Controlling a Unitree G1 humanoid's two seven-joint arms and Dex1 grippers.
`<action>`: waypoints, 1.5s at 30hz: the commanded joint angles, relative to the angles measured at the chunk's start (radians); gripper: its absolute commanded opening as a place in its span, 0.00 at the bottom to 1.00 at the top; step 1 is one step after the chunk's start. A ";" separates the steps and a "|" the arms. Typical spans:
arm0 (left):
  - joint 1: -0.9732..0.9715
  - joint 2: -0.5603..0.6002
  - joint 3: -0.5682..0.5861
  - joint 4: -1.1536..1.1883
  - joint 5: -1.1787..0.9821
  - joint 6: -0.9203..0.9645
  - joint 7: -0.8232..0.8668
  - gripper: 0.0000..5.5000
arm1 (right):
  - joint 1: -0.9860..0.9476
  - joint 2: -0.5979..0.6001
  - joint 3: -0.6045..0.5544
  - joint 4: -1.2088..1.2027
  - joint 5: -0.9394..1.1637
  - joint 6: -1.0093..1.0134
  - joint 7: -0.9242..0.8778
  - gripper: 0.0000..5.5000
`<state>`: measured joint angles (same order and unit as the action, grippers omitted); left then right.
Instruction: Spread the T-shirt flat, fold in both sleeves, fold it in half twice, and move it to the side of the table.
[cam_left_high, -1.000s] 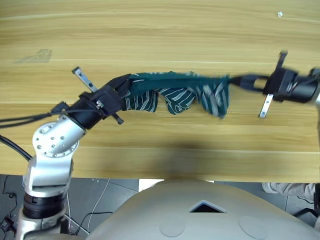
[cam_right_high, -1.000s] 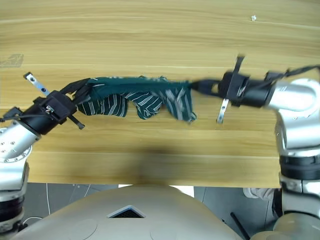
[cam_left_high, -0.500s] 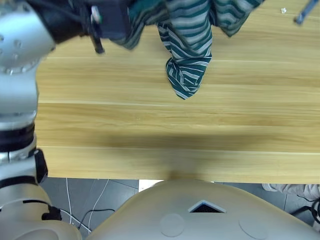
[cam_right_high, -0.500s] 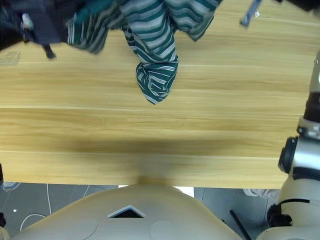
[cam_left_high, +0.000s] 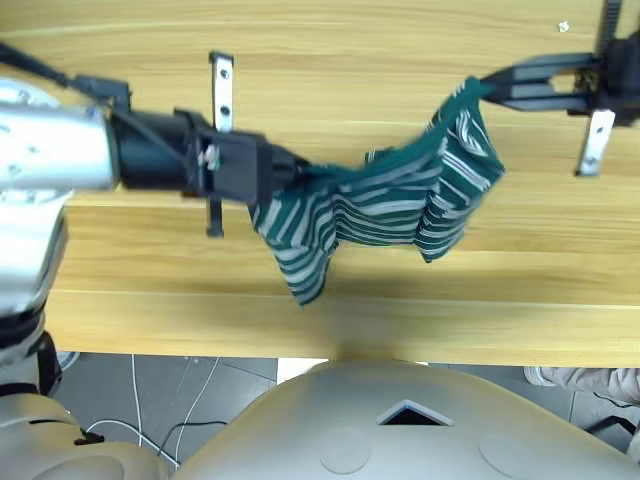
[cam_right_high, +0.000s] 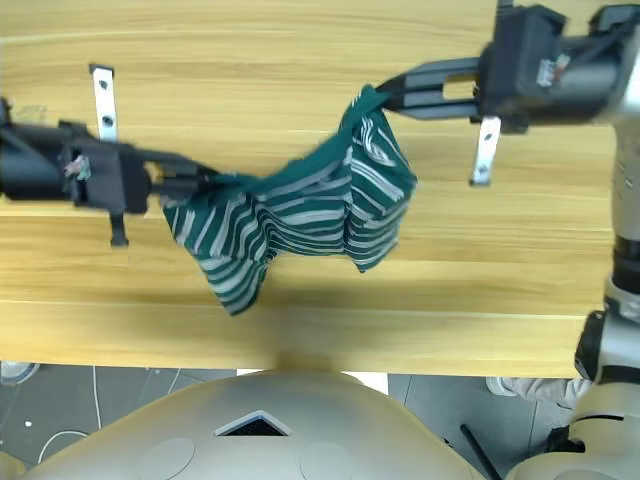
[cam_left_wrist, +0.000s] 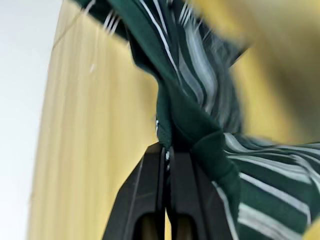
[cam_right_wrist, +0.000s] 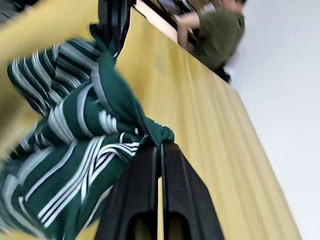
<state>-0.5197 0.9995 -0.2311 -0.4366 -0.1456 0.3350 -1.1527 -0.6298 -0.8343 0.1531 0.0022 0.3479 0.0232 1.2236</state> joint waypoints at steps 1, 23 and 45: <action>-0.434 -0.253 -0.219 0.711 0.380 -0.248 0.248 0.00 | -0.384 0.188 0.097 0.605 -0.352 -0.241 -0.342 0.01; -0.853 -0.460 -0.420 1.571 0.832 -0.693 0.920 0.00 | -0.699 0.203 0.372 1.096 -0.949 -0.684 -1.092 0.01; 0.335 0.027 -0.134 -0.169 0.570 -0.438 0.144 0.00 | 0.278 -0.084 0.126 -0.167 -0.449 -0.361 -0.414 0.01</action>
<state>-0.2798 1.0081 -0.3559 -0.5362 0.3938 -0.1077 -0.9989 -0.3983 -0.8922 0.2976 -0.0728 -0.1226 -0.3767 0.7726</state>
